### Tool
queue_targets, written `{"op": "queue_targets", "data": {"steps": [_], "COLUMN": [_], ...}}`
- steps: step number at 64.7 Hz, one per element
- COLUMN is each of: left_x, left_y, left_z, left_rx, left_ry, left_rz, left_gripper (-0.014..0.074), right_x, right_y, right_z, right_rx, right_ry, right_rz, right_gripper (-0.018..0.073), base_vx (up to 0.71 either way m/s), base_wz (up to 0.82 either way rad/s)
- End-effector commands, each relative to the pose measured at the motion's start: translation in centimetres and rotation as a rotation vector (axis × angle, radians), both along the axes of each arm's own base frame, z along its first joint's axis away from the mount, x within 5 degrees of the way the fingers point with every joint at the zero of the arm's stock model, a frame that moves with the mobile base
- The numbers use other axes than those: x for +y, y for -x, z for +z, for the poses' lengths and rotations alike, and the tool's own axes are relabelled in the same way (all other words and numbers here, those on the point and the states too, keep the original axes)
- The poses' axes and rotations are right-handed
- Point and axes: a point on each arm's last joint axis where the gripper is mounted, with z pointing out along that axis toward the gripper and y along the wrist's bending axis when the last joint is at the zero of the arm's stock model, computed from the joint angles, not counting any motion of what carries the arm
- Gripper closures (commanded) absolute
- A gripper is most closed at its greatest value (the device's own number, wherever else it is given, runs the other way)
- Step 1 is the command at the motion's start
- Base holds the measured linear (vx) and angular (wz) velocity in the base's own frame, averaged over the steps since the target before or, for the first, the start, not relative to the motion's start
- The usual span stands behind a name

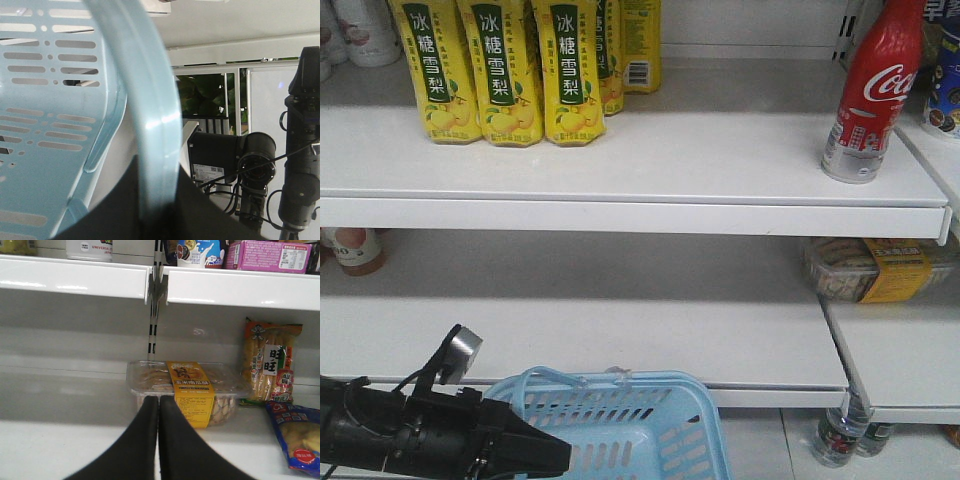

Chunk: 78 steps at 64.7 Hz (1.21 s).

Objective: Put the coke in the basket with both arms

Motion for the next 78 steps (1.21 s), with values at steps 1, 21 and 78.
{"op": "queue_targets", "data": {"steps": [1, 21, 78], "left_x": [-0.43, -0.43, -0.43], "left_y": [-0.09, -0.09, -0.09], "left_z": [2.08, 2.08, 2.08], "left_rx": [-0.046, -0.046, -0.046], "left_ry": [0.125, 0.125, 0.125], "left_rz": [-0.012, -0.012, -0.012], "left_gripper": [0.0603, 0.0603, 0.0603], "right_x": [0.00, 0.00, 0.00], "right_y": [0.10, 0.10, 0.10], "right_z": [0.38, 0.38, 0.37], "right_rx": [-0.077, -0.077, -0.077], "right_ry": [0.009, 0.009, 0.009], "right_rz": [-0.003, -0.003, -0.003], "right_gripper": [0.0568, 0.0568, 0.0568], "base_vx": [0.03, 0.02, 0.01], "base_wz": [-0.01, -0.01, 0.00]}}
